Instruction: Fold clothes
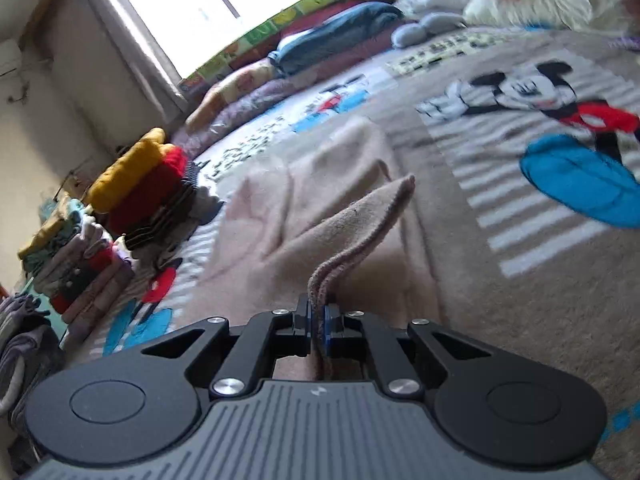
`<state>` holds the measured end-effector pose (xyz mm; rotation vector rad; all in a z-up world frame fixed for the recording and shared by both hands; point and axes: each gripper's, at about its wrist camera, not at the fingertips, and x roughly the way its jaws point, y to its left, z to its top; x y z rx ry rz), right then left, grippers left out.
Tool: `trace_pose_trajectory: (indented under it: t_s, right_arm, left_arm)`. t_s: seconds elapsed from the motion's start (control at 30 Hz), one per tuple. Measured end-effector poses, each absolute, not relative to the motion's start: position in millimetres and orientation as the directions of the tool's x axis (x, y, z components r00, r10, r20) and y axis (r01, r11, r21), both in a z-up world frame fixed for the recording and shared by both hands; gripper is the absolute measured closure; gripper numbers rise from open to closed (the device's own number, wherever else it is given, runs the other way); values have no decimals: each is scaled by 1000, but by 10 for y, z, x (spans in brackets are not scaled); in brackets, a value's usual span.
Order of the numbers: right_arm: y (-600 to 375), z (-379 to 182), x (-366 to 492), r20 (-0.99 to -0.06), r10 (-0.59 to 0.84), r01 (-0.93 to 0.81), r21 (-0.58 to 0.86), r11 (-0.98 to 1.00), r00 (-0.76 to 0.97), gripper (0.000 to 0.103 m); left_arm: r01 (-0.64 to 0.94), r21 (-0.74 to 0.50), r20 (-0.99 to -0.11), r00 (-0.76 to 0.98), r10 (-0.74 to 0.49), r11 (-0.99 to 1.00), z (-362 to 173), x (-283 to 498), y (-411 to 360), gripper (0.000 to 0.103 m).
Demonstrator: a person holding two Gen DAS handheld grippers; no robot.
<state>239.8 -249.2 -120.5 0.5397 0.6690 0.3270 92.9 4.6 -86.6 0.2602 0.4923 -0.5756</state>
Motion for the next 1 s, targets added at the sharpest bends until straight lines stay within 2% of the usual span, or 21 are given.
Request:
trace_pose_trajectory:
  t_s: [0.17,0.27,0.47,0.53,0.63,0.77,0.9,1.0]
  right_arm:
    - [-2577,-1272,2367,-475,476,-110,612,783,740,95]
    - [-2578,-1271,2363,-471,481,-116,615,780,739,95]
    - [-2579,-1233,2387,-461,489,-128,618,776,741,95]
    - [-2579,-1216,2394,-460,494,-136,615,777,738,95]
    - [-2587,-1201,2403,-467,498,-151,602,785,730,95]
    - [-2585,-1201,2418,-476,525,-177,599,781,706,95]
    - [-2605,-1216,2429,-478,525,-172,602,780,705,95]
    - [-2592,-1201,2432,-472,528,-174,607,776,706,95]
  left_arm:
    - [436,-134,-401,798,-451,890,-701,961,677,88]
    - [372,-188,-384,824,-417,909,-715,1033,803,88]
    - [419,-126,-436,791,-429,899,-820,1111,530,88]
    - [449,-103,-489,754,-439,887,-909,1155,449,88]
    - [470,12,-589,717,-374,882,-1069,1192,295,88]
    - [500,-80,-556,696,-455,863,-942,1179,388,88]
    - [502,-87,-511,719,-471,860,-851,1172,363,88]
    - [514,-67,-513,717,-471,855,-837,1209,271,86]
